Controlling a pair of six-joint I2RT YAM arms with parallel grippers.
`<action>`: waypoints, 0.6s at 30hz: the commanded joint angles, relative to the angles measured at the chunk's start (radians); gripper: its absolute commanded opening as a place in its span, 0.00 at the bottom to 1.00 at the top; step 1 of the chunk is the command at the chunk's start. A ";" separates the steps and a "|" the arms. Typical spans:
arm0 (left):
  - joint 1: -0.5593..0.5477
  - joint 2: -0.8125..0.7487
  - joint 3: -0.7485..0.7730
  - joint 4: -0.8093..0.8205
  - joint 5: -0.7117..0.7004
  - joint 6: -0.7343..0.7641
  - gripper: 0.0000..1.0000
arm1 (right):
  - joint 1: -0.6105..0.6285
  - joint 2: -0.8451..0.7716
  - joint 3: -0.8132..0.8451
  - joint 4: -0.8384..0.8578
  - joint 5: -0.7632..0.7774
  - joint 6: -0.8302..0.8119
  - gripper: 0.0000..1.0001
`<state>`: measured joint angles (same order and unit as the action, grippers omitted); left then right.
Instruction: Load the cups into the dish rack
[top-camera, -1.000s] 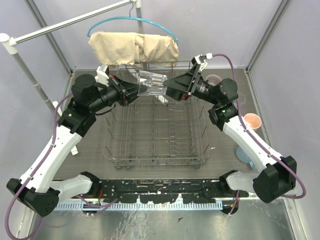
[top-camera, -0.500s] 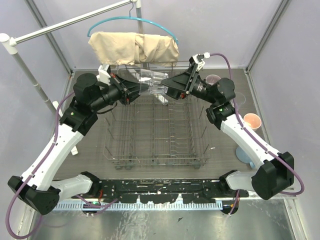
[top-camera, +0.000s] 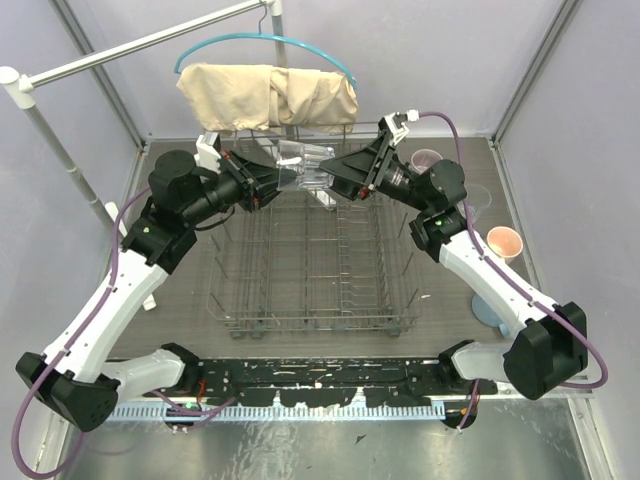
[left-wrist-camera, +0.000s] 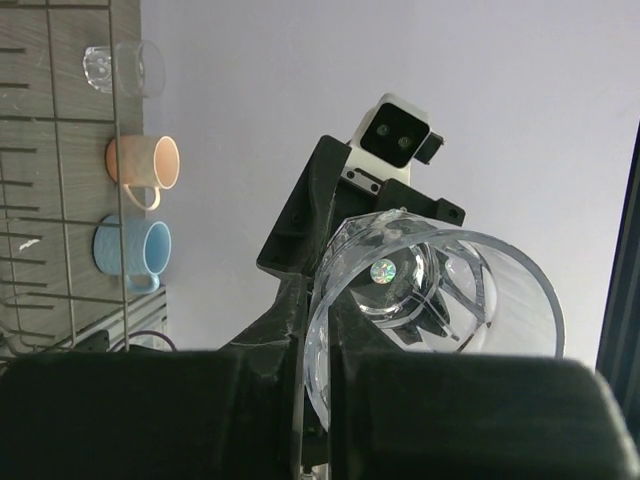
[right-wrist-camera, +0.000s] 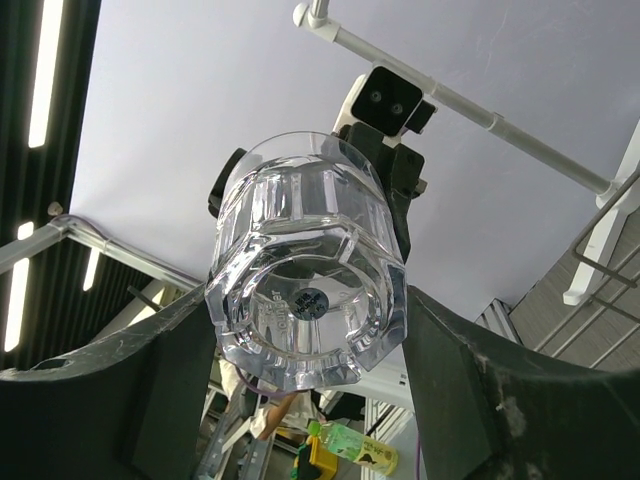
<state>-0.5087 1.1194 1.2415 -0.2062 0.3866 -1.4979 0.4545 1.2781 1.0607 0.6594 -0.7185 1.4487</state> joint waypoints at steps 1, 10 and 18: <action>-0.004 -0.037 -0.020 0.052 0.007 -0.005 0.24 | 0.001 -0.028 0.011 0.017 0.054 -0.055 0.31; 0.000 -0.080 -0.070 -0.026 -0.056 0.053 0.58 | -0.001 -0.042 0.035 -0.083 0.064 -0.143 0.24; 0.206 -0.111 -0.045 -0.281 -0.049 0.320 0.69 | -0.049 -0.061 0.107 -0.403 0.069 -0.371 0.24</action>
<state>-0.4103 1.0271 1.1580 -0.3172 0.3386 -1.3716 0.4335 1.2732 1.0809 0.4034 -0.6804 1.2350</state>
